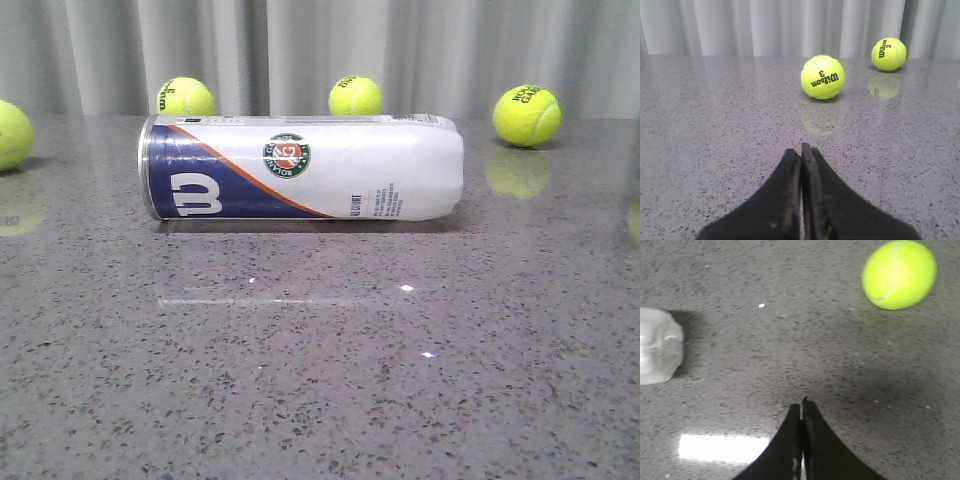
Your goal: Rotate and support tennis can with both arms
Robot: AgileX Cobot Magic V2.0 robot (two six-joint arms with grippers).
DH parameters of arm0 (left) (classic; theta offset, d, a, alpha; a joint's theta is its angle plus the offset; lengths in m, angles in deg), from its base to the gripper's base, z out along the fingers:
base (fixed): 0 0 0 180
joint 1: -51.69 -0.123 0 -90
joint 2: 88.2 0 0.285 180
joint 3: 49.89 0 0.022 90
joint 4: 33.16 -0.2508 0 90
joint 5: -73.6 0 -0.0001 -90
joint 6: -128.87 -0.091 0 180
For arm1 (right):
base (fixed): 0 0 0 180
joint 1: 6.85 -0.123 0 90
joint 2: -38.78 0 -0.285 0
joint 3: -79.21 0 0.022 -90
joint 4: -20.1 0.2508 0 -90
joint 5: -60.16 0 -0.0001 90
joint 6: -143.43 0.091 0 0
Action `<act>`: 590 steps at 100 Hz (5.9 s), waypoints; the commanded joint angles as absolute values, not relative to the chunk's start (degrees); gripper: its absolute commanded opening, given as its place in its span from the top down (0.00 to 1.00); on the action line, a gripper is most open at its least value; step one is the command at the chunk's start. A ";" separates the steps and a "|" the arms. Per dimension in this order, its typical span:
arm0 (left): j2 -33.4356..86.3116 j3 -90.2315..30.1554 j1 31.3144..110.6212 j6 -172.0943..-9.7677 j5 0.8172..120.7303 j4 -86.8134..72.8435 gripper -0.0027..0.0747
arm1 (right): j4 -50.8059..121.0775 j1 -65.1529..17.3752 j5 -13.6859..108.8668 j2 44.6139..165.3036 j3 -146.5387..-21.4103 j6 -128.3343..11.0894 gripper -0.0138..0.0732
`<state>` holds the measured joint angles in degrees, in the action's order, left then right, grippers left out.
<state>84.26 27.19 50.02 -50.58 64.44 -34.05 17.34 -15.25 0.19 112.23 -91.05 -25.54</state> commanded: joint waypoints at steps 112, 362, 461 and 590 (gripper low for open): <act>86.49 29.87 49.88 -50.10 68.54 -33.87 0.99 | 19.09 -4.78 33.50 53.91 -47.76 -28.52 0.92; 30.50 -20.23 49.88 -55.84 25.47 -13.37 0.32 | 19.09 -4.78 33.45 53.06 -47.64 -28.52 0.92; -3.85 -40.15 65.42 -71.63 26.50 20.47 0.32 | 19.09 -4.78 33.45 53.06 -47.64 -28.52 0.92; 3.98 -46.89 70.72 -76.21 21.74 17.06 0.99 | 19.09 -4.78 33.45 53.06 -47.64 -28.52 0.92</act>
